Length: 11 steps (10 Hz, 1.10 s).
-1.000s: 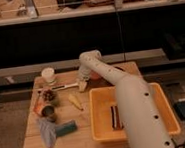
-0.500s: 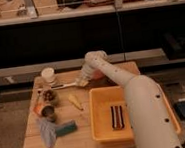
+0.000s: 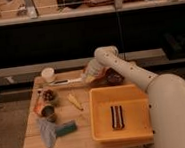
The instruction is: Wipe tray with brush
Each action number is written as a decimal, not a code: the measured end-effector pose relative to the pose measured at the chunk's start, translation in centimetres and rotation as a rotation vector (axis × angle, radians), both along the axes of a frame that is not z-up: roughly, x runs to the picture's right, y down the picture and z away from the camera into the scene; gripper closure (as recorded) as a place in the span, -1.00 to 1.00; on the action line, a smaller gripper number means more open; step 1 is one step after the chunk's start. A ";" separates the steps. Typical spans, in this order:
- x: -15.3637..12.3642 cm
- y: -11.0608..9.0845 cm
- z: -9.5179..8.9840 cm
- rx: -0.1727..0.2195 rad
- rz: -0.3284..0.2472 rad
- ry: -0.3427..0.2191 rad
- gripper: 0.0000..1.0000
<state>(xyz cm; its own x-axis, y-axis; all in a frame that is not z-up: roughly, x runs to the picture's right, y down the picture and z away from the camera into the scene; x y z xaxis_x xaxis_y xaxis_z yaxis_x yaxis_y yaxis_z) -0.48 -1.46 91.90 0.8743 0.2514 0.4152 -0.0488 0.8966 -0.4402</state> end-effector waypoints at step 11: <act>21.0 4.9 -10.3 -0.140 0.134 0.069 0.81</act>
<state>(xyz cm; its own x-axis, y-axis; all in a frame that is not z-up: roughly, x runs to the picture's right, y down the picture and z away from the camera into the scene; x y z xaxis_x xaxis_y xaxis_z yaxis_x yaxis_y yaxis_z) 20.49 3.42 81.58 0.8542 0.4183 0.3088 -0.1977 0.8105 -0.5513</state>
